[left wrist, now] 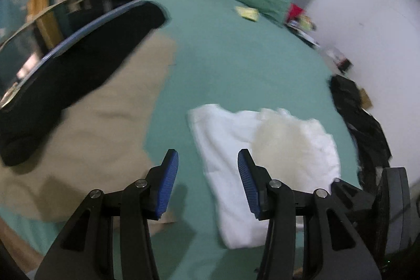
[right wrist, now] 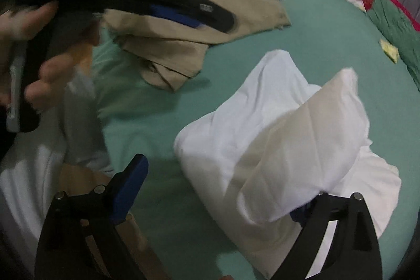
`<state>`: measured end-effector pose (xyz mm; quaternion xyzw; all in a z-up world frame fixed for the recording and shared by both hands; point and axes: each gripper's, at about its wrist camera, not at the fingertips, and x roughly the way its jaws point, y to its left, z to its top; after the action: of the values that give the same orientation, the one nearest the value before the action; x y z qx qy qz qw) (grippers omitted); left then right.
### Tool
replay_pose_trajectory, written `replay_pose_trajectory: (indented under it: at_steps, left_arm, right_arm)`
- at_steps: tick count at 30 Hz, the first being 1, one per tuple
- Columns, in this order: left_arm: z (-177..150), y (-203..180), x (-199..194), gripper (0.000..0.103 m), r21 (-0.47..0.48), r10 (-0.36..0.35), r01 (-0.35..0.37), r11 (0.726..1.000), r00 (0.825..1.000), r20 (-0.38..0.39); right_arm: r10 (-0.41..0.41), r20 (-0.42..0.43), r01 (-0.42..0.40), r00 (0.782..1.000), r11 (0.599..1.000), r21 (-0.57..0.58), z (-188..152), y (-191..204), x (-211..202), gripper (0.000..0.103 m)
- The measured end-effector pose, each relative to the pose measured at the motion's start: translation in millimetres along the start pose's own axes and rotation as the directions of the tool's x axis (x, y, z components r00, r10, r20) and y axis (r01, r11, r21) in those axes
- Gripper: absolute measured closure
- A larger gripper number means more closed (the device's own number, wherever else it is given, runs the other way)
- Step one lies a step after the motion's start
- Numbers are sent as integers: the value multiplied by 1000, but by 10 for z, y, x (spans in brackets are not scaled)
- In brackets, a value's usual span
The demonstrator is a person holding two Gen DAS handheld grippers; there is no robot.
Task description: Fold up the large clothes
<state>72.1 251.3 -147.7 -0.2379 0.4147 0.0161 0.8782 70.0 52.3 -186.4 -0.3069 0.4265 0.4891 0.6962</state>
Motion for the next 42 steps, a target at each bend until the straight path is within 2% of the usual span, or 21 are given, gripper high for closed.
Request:
replay_pose_trajectory:
  at_steps: [3,6,9,12,16,17,20,23,25,27,29,30,32,35,37,38,41,42]
  left_arm:
    - [56,-306,87,53,57,-65,65,996,998,-3]
    - [153,-578,79,47,100,-111,106,989,993,43]
    - [252,-774,55,43,112,-179,169,979,980,82]
    - [310,-1024,198,41,163,-207,197,967,978,42]
    - [201,-1319,641,41,260,-140,163,952,984,-107]
    - [137,-1356,799,41,277,-114,157,948,980,-164]
    - [-12,-1293,1069,41,304,-25,99,948,971,-238]
    - [-71,-930,1162,41,234,34,26,972,967,-251]
    - [-72,-677,1120,44,184,105,-65,981,970,-220]
    - [-63,-427,1003,45,132,185,-164,978,967,-174]
    - [-41,-243,878,45,84,241,-231,969,962,-127]
    - [-21,-207,821,45,66,246,-240,969,964,-105]
    - [57,-218,700,45,45,189,-187,981,981,-51]
    - [153,-455,653,45,138,106,-106,985,994,6]
    - [174,-594,821,45,205,83,-72,976,995,-49]
    - [148,-670,983,45,228,87,-60,972,990,-109]
    - [-16,-664,1340,46,234,118,-53,971,954,-275]
    - [-55,-630,1353,60,225,114,-50,973,953,-280]
  right_arm:
    - [13,38,-14,999,999,31,-169,-55,-214,10]
    - [14,78,-20,997,997,81,-341,-105,-436,10]
    - [30,126,-47,992,990,130,-532,-199,-670,10]
    - [13,159,-41,987,984,174,-724,-273,-822,10]
    - [-89,147,40,985,951,306,-955,-608,-848,10]
    - [-126,130,73,984,934,348,-1015,-717,-827,10]
    - [-195,124,119,973,882,455,-1194,-986,-875,10]
    - [-209,157,89,965,826,557,-1347,-1221,-922,10]
    - [-212,170,69,962,795,603,-1391,-1369,-888,10]
    - [-205,165,51,965,761,647,-1434,-1490,-795,10]
    - [-180,163,22,970,734,679,-1463,-1602,-707,10]
    - [-162,167,2,973,723,691,-1464,-1627,-655,10]
    - [-136,193,-41,972,708,705,-1469,-1650,-612,10]
    - [-99,232,-102,968,688,718,-1479,-1657,-560,10]
    - [-76,246,-133,966,670,731,-1494,-1673,-520,10]
    - [-73,248,-140,966,659,739,-1513,-1675,-518,10]
    - [-55,266,-170,962,640,749,-1576,-1709,-526,10]
    - [-50,275,-182,960,635,751,-1598,-1717,-537,10]
